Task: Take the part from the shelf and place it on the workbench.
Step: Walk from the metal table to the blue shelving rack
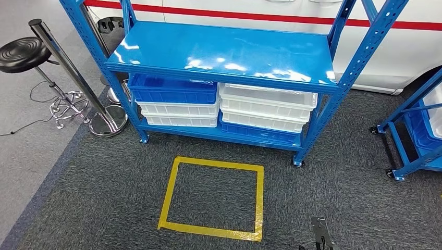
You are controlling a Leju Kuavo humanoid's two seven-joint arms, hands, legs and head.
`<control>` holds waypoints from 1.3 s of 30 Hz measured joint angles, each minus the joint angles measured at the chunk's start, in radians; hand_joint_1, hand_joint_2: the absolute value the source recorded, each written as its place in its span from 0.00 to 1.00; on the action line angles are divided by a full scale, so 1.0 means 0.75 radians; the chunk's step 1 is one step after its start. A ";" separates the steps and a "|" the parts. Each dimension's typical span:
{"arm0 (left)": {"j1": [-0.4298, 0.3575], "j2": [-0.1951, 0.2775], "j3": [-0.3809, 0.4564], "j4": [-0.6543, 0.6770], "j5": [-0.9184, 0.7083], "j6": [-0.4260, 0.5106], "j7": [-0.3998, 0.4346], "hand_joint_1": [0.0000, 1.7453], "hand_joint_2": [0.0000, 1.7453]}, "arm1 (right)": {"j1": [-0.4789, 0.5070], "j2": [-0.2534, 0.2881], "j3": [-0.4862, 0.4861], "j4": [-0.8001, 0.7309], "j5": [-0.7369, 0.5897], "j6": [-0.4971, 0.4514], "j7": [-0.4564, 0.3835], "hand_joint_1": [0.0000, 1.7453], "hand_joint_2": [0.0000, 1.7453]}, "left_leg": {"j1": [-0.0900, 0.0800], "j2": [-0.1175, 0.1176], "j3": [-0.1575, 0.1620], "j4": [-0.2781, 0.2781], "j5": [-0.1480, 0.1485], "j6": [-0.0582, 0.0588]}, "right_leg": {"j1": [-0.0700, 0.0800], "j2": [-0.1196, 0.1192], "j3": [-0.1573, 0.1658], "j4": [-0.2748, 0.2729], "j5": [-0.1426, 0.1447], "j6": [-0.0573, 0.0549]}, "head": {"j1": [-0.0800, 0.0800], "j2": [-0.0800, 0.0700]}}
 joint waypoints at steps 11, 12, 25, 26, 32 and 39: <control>-0.108 -0.035 0.281 -0.012 -0.247 -0.001 -0.088 0.00 0.00 | 0.000 0.039 -0.269 0.130 0.260 -0.083 -0.082 0.00 1.00 | -0.004 -0.001 0.153 -0.351 0.192 0.054 | 0.009 0.005 0.003 0.024 -0.026 0.046 | 0.001 0.000; -0.119 -0.040 0.308 -0.015 -0.269 -0.002 -0.097 0.00 0.00 | 0.000 0.042 -0.293 0.142 0.285 -0.091 -0.092 0.00 1.00 | -0.001 0.001 0.155 -0.357 0.196 0.066 | 0.007 0.005 -0.013 0.062 -0.053 0.053 | 0.001 0.000; -0.260 -0.091 0.638 -0.062 -0.566 -0.001 -0.210 0.00 0.00 | 0.001 0.079 -0.615 0.303 0.602 -0.207 -0.186 0.00 1.00 | -0.009 -0.001 0.149 -0.327 0.173 0.056 | -0.027 0.007 -0.009 0.013 -0.003 0.095 | 0.000 0.000; -0.270 -0.094 0.663 -0.065 -0.589 0.000 -0.217 0.00 0.00 | 0.002 0.082 -0.639 0.315 0.628 -0.217 -0.192 0.00 1.00 | -0.008 -0.001 0.150 -0.329 0.174 0.055 | -0.024 0.008 -0.009 0.014 -0.004 0.094 | 0.000 0.000; -0.322 -0.112 0.797 -0.081 -0.730 0.004 -0.255 0.00 0.00 | -0.001 0.096 -0.762 0.377 0.778 -0.268 -0.228 0.00 1.00 | -0.001 -0.001 0.151 -0.332 0.175 0.042 | -0.018 0.007 -0.010 0.020 -0.007 0.086 | 0.000 0.000; -0.357 -0.116 0.885 -0.092 -0.807 0.014 -0.295 0.00 0.00 | -0.005 0.109 -0.834 0.421 0.876 -0.280 -0.249 0.00 1.00 | 0.000 -0.001 0.150 -0.332 0.176 0.039 | -0.018 0.007 -0.010 0.020 -0.006 0.083 | 0.000 0.000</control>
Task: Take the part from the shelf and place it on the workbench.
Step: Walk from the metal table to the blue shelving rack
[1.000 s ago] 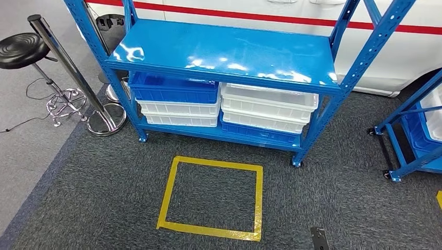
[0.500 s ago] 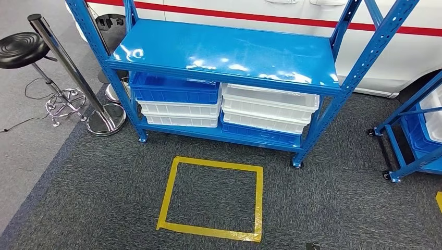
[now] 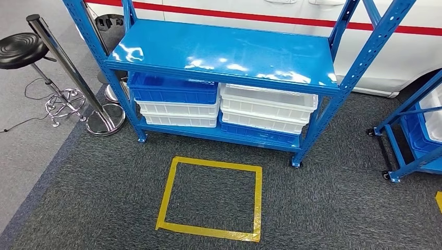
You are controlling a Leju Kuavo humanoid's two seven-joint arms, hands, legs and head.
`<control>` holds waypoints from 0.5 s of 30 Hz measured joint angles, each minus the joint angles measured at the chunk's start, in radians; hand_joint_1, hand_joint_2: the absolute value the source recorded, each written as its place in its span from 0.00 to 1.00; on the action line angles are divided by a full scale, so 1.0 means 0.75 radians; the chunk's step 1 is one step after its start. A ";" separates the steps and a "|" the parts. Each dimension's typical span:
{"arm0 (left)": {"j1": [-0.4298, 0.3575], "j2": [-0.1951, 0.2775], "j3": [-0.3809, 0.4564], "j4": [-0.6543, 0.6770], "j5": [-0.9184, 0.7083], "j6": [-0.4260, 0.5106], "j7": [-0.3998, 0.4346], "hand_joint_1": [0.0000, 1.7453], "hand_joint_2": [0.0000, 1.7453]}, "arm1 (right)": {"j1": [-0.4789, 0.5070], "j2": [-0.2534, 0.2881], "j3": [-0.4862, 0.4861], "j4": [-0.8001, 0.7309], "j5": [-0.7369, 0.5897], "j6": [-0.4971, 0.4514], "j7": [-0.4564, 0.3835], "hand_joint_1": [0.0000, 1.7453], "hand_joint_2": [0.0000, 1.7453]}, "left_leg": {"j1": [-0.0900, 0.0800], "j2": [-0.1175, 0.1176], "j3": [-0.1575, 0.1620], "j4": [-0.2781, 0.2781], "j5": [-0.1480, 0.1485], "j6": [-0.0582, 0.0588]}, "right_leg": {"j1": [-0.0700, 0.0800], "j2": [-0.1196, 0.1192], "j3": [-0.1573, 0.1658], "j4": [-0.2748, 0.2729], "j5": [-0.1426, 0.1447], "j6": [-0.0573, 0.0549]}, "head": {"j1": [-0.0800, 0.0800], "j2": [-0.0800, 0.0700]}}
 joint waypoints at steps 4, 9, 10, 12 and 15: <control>-0.004 -0.001 0.015 -0.001 -0.001 0.006 -0.005 0.00 0.00 | -0.001 0.001 -0.008 0.011 0.011 0.002 0.000 0.00 1.00 | 0.001 0.000 0.000 0.000 0.000 0.000 | -0.003 0.000 0.000 0.000 0.000 0.000 | 0.000 0.000; -0.004 -0.006 0.023 -0.002 -0.001 0.009 -0.002 0.00 0.00 | -0.001 0.005 -0.012 0.019 0.029 0.020 -0.007 0.00 0.00 | 0.000 0.000 -0.001 0.002 -0.001 -0.001 | -0.004 0.000 0.000 -0.001 0.000 0.000 | 0.000 0.000; -0.004 -0.008 0.027 -0.002 -0.001 0.010 0.001 0.00 0.00 | -0.001 0.005 -0.012 0.020 0.033 0.026 -0.010 0.00 0.00 | 0.000 0.000 -0.001 0.002 -0.001 -0.001 | -0.004 0.000 0.000 -0.001 0.000 0.000 | 0.000 0.000; -0.003 -0.011 0.035 -0.002 -0.001 0.012 0.007 0.00 0.00 | 0.001 0.006 -0.012 0.023 0.039 0.036 -0.013 0.00 0.00 | 0.000 0.000 -0.001 0.002 -0.001 -0.001 | -0.004 0.000 0.000 -0.002 0.001 0.000 | 0.000 0.000; -0.001 -0.016 0.041 -0.003 0.000 0.019 0.015 0.00 0.00 | 0.004 0.007 -0.012 0.026 0.042 0.042 -0.007 0.00 0.00 | 0.000 0.000 -0.001 0.002 -0.001 -0.001 | -0.004 0.000 0.000 -0.002 0.001 0.000 | 0.000 0.000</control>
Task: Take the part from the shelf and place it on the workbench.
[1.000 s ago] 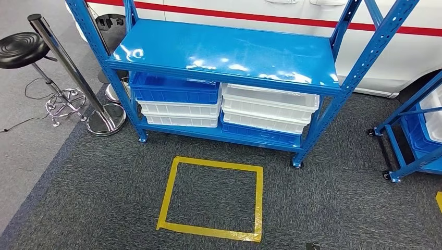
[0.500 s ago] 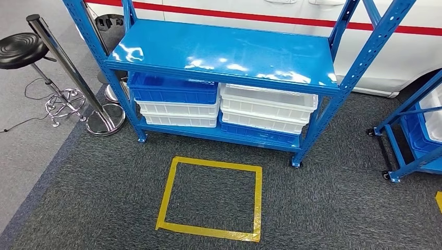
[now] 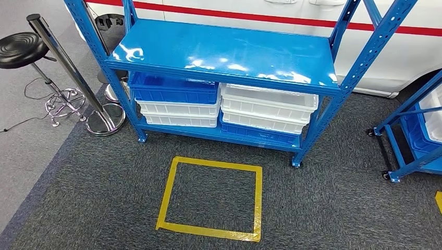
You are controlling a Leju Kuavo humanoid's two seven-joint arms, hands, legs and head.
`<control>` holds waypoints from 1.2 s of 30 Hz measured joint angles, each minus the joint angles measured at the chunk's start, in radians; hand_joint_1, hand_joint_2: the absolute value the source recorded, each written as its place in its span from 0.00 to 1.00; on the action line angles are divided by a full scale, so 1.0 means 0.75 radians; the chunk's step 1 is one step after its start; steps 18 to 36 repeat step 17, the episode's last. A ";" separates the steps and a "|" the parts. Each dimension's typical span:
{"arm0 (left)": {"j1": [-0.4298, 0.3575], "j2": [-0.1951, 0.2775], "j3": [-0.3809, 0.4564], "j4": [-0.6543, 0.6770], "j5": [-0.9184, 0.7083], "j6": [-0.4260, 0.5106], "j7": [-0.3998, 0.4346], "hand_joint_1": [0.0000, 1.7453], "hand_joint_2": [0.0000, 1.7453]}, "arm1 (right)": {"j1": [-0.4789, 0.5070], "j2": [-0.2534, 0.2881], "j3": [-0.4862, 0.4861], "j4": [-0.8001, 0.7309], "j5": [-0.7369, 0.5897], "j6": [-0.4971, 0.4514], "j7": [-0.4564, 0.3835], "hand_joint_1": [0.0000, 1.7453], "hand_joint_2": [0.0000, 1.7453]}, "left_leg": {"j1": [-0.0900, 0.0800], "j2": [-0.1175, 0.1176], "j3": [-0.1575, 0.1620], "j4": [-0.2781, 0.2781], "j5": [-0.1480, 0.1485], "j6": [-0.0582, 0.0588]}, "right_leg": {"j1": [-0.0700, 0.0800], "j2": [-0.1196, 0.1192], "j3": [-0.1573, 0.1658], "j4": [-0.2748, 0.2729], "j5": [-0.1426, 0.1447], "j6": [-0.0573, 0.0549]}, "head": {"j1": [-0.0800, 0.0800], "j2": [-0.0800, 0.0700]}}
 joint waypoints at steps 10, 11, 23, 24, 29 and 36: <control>0.002 -0.006 0.002 0.000 0.000 0.012 0.012 0.00 0.00 | 0.008 0.008 0.000 0.004 0.005 -0.001 0.016 0.00 0.25 | 0.000 0.000 0.000 0.000 0.000 -0.001 | 0.001 0.000 0.000 0.000 0.000 0.000 | 0.000 0.000; 0.002 -0.006 0.003 0.000 0.000 0.012 0.011 0.00 0.00 | 0.008 0.008 0.000 0.004 0.005 -0.002 0.016 0.00 0.50 | 0.000 0.000 0.000 0.000 0.000 -0.001 | 0.001 0.000 0.000 0.000 0.000 0.000 | 0.000 0.000; 0.003 -0.007 0.003 0.000 -0.003 0.014 -0.005 0.00 0.00 | 0.009 0.015 0.000 0.004 0.006 -0.029 0.021 0.00 1.00 | 0.000 0.000 0.000 0.000 0.000 -0.001 | 0.000 0.000 0.000 0.000 0.000 0.000 | 0.000 0.000; 0.003 -0.007 0.003 0.000 -0.003 0.014 -0.005 0.00 0.00 | 0.009 0.015 0.000 0.004 0.006 -0.029 0.021 0.00 1.00 | 0.000 0.000 0.000 0.000 0.000 -0.001 | 0.000 0.000 0.000 0.000 0.000 0.000 | 0.000 0.000; 0.003 -0.007 0.003 0.000 -0.003 0.014 -0.005 0.00 0.00 | 0.009 0.015 0.000 0.004 0.006 -0.029 0.021 0.00 1.00 | 0.000 0.000 0.000 0.000 0.000 -0.001 | 0.000 0.000 0.000 0.000 0.000 0.000 | 0.000 0.000; 0.003 -0.007 0.003 0.000 -0.003 0.014 -0.005 0.00 0.00 | 0.009 0.015 0.000 0.004 0.006 -0.029 0.021 0.00 1.00 | 0.000 0.000 0.000 0.000 0.000 -0.001 | 0.000 0.000 0.000 0.000 0.000 0.000 | 0.000 0.000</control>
